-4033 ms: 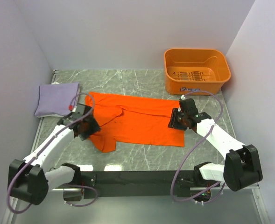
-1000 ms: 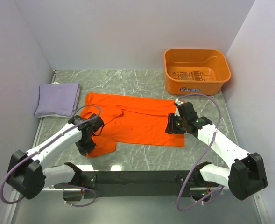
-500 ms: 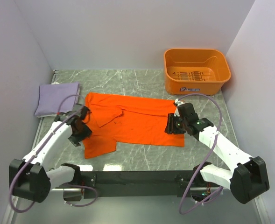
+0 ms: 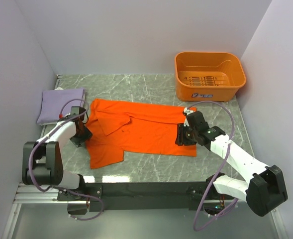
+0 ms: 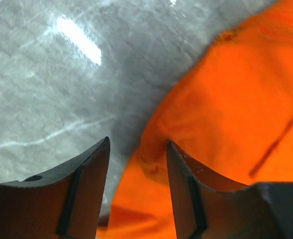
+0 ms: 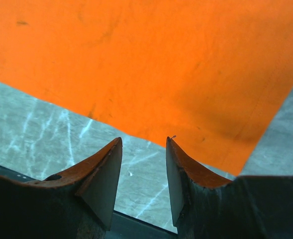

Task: Fold and stack the t-shirts
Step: Fold the tshirt

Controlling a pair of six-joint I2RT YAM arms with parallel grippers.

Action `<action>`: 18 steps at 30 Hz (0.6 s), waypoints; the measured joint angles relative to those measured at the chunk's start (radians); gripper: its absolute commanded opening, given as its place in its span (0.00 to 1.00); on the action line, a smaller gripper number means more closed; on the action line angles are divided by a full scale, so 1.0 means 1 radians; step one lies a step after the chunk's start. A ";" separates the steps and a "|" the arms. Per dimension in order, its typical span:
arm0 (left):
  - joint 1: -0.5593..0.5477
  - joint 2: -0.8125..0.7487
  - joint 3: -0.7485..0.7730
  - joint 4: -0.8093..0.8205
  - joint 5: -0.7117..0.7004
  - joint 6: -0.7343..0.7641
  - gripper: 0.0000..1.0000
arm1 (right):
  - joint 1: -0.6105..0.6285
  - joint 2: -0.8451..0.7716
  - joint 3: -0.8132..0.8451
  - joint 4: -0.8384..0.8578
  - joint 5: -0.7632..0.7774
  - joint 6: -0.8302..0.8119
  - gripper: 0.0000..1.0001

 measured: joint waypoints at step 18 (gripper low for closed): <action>-0.018 0.057 -0.005 0.042 0.034 0.065 0.40 | -0.076 0.120 -0.009 -0.165 0.156 0.147 0.53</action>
